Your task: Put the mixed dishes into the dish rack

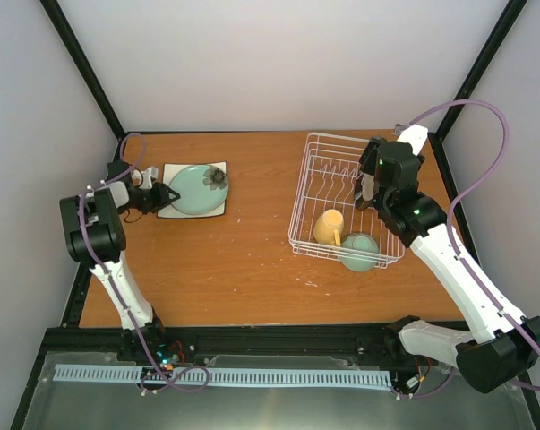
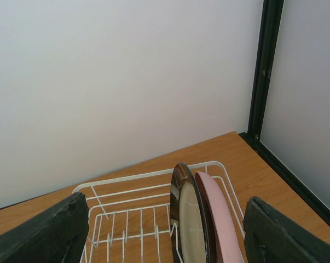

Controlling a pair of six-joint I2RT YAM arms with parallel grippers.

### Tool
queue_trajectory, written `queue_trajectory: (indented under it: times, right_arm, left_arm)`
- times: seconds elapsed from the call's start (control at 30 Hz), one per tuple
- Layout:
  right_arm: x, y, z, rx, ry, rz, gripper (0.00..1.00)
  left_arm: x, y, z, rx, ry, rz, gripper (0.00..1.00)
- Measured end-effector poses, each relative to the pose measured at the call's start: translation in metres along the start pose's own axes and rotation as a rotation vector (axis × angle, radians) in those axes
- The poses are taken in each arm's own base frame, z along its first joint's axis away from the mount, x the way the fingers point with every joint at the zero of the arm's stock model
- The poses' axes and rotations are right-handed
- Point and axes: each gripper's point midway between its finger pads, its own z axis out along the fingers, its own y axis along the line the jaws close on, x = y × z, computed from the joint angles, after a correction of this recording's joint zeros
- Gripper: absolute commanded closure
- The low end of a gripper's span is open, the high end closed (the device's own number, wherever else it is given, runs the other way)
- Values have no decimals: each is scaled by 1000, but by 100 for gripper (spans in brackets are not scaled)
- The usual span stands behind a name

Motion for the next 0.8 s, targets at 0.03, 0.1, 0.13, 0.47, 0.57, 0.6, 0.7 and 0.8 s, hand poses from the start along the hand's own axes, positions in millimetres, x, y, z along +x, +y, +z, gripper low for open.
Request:
queue_trajectory:
  times: [0.03, 0.1, 0.13, 0.47, 0.57, 0.6, 0.7, 0.8]
  right_arm:
    - [0, 0, 0, 0, 0, 0, 24]
    - [0, 0, 0, 0, 0, -1, 24]
    - [0, 0, 0, 0, 0, 0, 24]
    - [1, 4, 0, -21, 7, 2, 26]
    - [3, 11, 0, -60, 12, 11, 27]
    - [3, 14, 0, -77, 15, 16, 27]
    - [6, 37, 2, -195, 26, 31, 28]
    - [14, 71, 4, -352, 51, 35, 28]
  left_arm:
    - [-1, 0, 2, 2, 1, 1, 77]
    - [-2, 3, 7, 4, 4, 4, 90]
    - [-1, 4, 8, 7, 6, -5, 94]
    - [-3, -4, 14, 77, 19, -34, 99]
    - [-4, -7, 13, 92, 15, -29, 99]
    - [-5, -9, 12, 96, 13, -27, 99]
    - [-9, -18, 6, 117, 0, -10, 99]
    - [-14, -29, -3, 144, -18, 14, 99]
